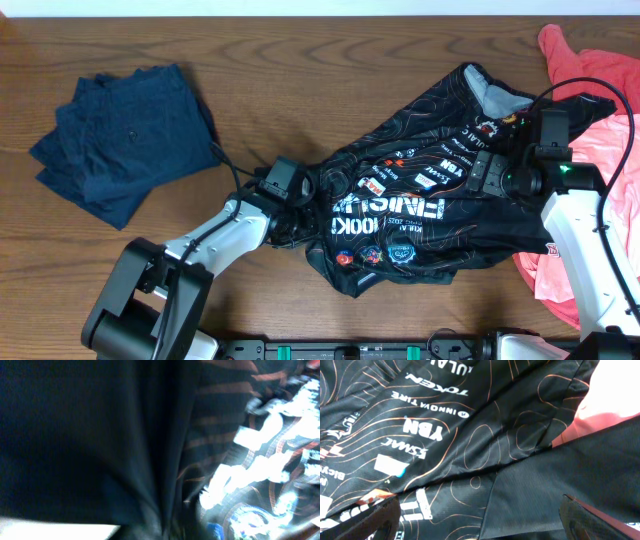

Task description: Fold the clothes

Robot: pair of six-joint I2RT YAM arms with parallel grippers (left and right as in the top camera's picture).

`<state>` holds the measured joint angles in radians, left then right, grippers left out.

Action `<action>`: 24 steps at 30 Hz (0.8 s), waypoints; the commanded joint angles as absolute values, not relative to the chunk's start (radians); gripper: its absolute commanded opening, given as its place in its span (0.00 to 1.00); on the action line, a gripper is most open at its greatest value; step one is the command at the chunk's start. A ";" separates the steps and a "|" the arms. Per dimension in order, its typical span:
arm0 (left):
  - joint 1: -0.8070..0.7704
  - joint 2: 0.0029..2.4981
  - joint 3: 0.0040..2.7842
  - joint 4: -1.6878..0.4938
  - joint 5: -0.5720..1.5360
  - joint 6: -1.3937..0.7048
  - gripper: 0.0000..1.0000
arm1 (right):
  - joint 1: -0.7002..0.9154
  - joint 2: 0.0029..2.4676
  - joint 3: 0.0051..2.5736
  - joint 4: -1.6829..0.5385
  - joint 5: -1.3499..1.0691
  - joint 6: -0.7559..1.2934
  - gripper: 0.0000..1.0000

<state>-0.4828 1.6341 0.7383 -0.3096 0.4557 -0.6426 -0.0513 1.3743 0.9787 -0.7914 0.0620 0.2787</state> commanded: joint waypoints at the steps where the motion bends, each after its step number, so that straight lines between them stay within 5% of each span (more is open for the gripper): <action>1: -0.427 1.629 0.766 -0.326 0.311 -0.533 0.06 | -0.056 1.363 0.982 -0.802 0.071 0.292 0.99; 12: -0.005 1.605 1.304 -0.513 0.115 -0.326 0.06 | -0.056 1.363 0.982 -0.826 0.071 0.292 0.99; 13: 0.025 1.605 1.337 -0.517 0.123 -0.326 0.12 | -0.056 1.363 0.982 -0.828 0.071 0.292 0.99; 15: 0.065 1.605 1.374 -0.545 0.167 -0.326 0.80 | -0.056 1.363 0.982 -0.831 0.071 0.291 0.99; 16: 0.075 1.605 1.376 -0.562 0.194 -0.326 0.98 | -0.056 1.363 0.982 -0.831 0.071 0.291 0.99; 24: 0.024 1.608 1.335 -0.975 0.352 -0.326 0.98 | -0.056 1.363 0.982 -0.838 0.071 0.291 0.99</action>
<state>0.0601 1.6020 1.3571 -0.8963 0.2699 -0.3405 -0.0513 1.3743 0.9787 -0.8356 0.0616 0.2787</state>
